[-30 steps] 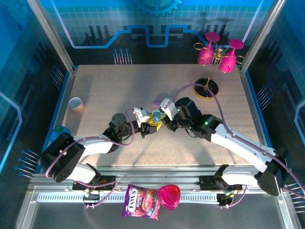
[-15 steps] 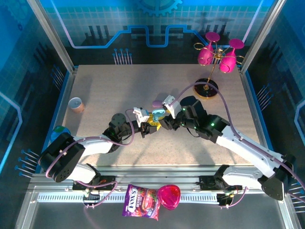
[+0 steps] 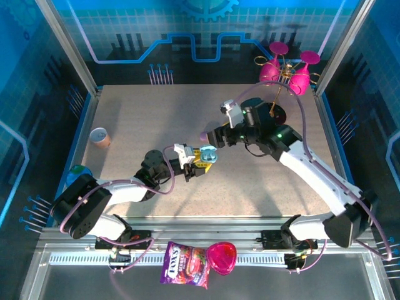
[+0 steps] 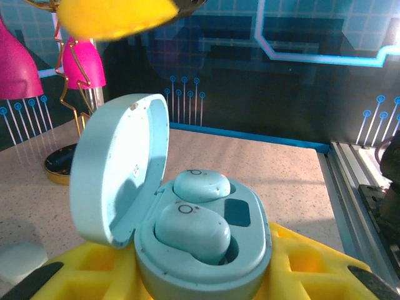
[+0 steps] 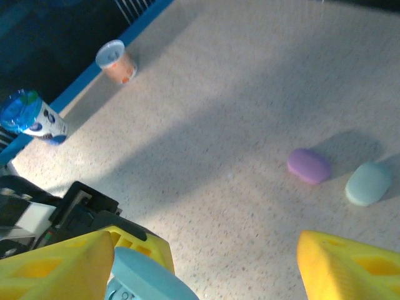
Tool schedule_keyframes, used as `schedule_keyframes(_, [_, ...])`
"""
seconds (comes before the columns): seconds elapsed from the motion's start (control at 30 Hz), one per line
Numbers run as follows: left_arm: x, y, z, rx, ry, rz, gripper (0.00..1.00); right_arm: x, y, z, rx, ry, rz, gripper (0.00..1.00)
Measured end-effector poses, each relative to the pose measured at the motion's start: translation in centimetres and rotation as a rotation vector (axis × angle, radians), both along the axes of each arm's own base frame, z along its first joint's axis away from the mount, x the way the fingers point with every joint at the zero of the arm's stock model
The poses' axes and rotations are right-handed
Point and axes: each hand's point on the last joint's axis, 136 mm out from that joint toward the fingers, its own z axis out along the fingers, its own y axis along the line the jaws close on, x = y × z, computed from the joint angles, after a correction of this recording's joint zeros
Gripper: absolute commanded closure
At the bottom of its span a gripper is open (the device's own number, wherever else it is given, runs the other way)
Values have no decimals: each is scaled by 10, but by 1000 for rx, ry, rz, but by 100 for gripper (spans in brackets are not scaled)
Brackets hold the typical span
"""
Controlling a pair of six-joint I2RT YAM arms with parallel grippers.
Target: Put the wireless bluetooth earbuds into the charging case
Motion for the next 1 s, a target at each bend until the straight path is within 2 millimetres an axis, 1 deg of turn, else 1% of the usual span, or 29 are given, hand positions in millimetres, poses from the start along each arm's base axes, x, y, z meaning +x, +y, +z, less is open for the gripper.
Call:
schedule_keyframes(0.1, [-1, 0, 2, -5, -12, 0, 81, -6, 1, -22, -37, 90, 14, 23])
schedule_keyframes(0.13, [-1, 0, 3, -7, -15, 0, 81, -9, 0, -26, -42, 108, 19, 23])
schedule_keyframes(0.23, [-1, 1, 2, -7, -14, 3, 82, -17, 1, -26, -32, 125, 42, 23])
schedule_keyframes(0.4, [-1, 2, 9, -16, -28, 9, 81, -34, -3, -28, -12, 144, 72, 23])
schedule_keyframes(0.6, [-1, 3, 11, -20, -32, 13, 81, -46, -6, -25, 68, 168, 89, 24])
schedule_keyframes(0.77, [-1, 3, 13, -25, -40, 13, 82, -43, -15, -20, 186, 223, 48, 24])
schedule_keyframes(0.87, [0, 4, 19, -40, -62, 21, 82, -37, -22, -18, 319, 301, -6, 25])
schedule_keyframes(0.93, [0, 4, 23, -51, -77, 27, 81, -35, -25, -20, 425, 377, -38, 25])
schedule_keyframes(1.0, [1, 5, 26, -59, -88, 31, 81, -37, -23, -26, 509, 456, -48, 26])
